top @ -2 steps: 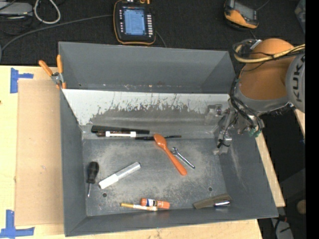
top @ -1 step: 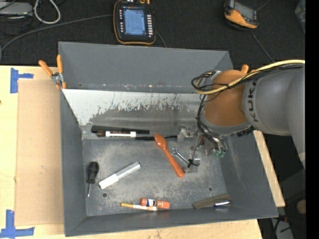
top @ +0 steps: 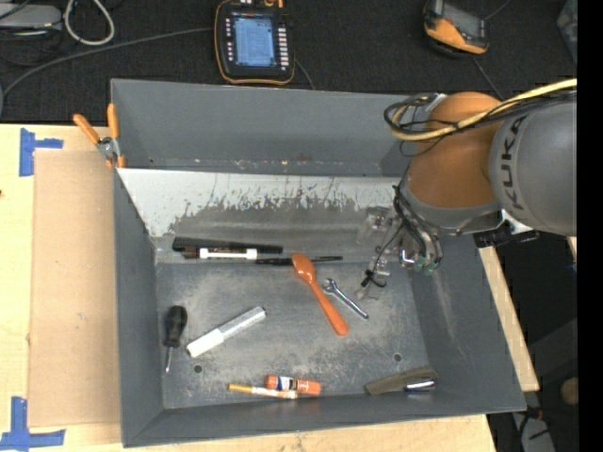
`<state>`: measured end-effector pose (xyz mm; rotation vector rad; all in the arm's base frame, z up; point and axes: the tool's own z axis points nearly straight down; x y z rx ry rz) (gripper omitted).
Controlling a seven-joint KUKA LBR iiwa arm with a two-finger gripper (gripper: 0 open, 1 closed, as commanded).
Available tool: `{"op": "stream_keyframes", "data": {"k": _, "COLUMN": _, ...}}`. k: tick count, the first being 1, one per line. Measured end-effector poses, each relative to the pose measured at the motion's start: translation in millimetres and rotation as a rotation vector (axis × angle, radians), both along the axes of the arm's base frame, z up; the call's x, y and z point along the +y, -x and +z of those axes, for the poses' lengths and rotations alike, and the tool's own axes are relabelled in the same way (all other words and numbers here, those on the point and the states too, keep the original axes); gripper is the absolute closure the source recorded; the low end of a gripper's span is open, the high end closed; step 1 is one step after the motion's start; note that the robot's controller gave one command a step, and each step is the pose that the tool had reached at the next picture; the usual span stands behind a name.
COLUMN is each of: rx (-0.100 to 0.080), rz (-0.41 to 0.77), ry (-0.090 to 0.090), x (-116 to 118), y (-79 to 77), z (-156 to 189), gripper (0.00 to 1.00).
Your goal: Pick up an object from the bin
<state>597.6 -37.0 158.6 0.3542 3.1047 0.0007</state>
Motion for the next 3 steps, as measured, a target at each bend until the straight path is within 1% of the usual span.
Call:
{"op": "stream_keyframes", "data": {"k": 1, "rx": 0.027, "rz": 0.024, "ry": -0.005, "x": 17, "y": 15.3, "z": -60, "gripper": 0.00}}
{"op": "stream_keyframes", "data": {"k": 2, "rx": 0.005, "rz": -0.355, "ry": -0.007, "x": 10, "y": 28.0, "z": -90, "gripper": 0.00}}
{"op": "stream_keyframes", "data": {"k": 3, "rx": 0.024, "rz": -0.190, "ry": -0.006, "x": 12, "y": 40.7, "z": -88, "gripper": 1.00}}
